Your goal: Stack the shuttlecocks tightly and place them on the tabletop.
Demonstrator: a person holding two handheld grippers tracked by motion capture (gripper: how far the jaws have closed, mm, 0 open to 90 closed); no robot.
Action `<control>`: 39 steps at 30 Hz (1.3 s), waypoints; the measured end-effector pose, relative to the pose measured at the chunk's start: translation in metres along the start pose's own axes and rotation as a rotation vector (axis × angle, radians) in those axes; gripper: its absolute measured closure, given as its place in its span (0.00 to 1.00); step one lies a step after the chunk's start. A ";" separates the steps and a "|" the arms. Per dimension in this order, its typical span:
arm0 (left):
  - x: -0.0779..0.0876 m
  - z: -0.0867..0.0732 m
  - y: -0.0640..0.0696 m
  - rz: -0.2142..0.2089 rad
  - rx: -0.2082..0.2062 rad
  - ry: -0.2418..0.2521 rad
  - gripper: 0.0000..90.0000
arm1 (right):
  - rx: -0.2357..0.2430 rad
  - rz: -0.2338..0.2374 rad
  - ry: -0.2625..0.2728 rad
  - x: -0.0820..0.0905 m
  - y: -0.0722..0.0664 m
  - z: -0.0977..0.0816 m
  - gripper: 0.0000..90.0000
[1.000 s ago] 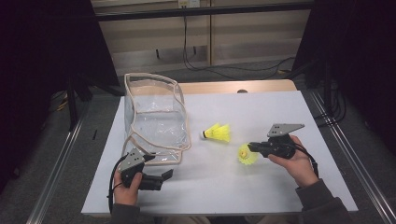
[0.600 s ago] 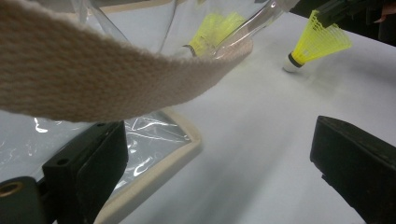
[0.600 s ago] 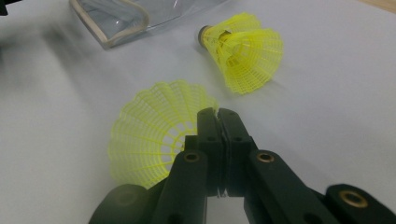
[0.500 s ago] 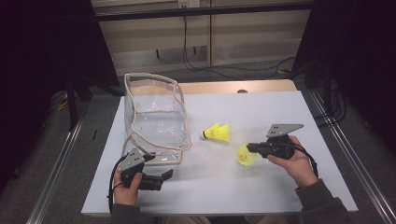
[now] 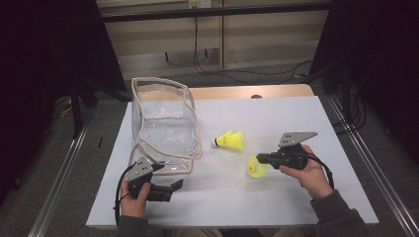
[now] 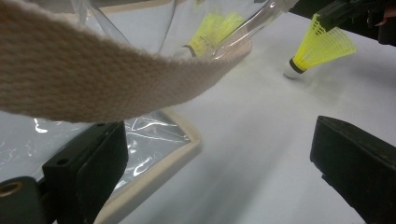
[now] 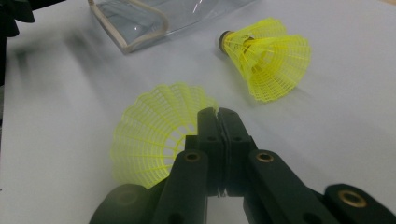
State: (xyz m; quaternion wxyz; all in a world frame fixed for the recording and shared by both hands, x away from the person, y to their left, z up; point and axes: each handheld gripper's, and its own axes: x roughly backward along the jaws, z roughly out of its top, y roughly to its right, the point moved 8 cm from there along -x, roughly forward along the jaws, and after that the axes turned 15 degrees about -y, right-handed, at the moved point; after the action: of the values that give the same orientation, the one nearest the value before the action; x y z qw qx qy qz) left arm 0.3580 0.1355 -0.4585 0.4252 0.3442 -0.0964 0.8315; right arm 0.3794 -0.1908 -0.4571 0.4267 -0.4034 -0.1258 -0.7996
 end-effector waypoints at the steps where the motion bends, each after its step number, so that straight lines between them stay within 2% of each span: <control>1: 0.000 0.000 0.000 0.001 -0.002 -0.004 0.05 | -0.004 -0.005 -0.002 0.000 0.001 -0.001 0.98; 9: 0.000 0.000 0.000 0.000 -0.001 -0.001 0.05 | -0.013 -0.019 -0.011 0.001 0.006 -0.004 0.96; 13: 0.000 0.000 0.000 0.000 0.001 -0.001 0.05 | 0.001 -0.080 -0.050 0.000 0.012 -0.008 0.87; 15: 0.000 0.000 0.000 -0.004 0.000 -0.002 0.05 | -0.012 -0.087 -0.044 0.001 0.014 -0.008 0.85; 22: 0.000 0.000 0.000 -0.002 0.000 -0.002 0.05 | -0.002 -0.126 -0.033 0.004 0.017 -0.007 0.77; 28: 0.000 0.000 0.000 -0.004 -0.001 0.000 0.05 | -0.014 -0.149 -0.013 0.007 0.019 -0.004 0.70; 31: -0.001 0.000 0.000 -0.001 -0.001 -0.001 0.05 | -0.011 -0.157 -0.012 0.008 0.019 -0.004 0.74; 34: 0.000 0.000 0.000 -0.003 -0.002 -0.003 0.05 | -0.015 -0.165 -0.011 0.010 0.019 -0.004 0.82; 39: -0.001 0.000 0.001 -0.003 0.001 0.001 0.05 | -0.024 -0.147 0.000 0.013 0.018 -0.003 0.91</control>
State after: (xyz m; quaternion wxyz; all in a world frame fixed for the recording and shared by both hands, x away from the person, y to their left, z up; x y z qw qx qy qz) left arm 0.3579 0.1347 -0.4592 0.4265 0.3442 -0.0954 0.8310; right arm 0.3880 -0.2102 -0.4518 0.3619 -0.3981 -0.1455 -0.8303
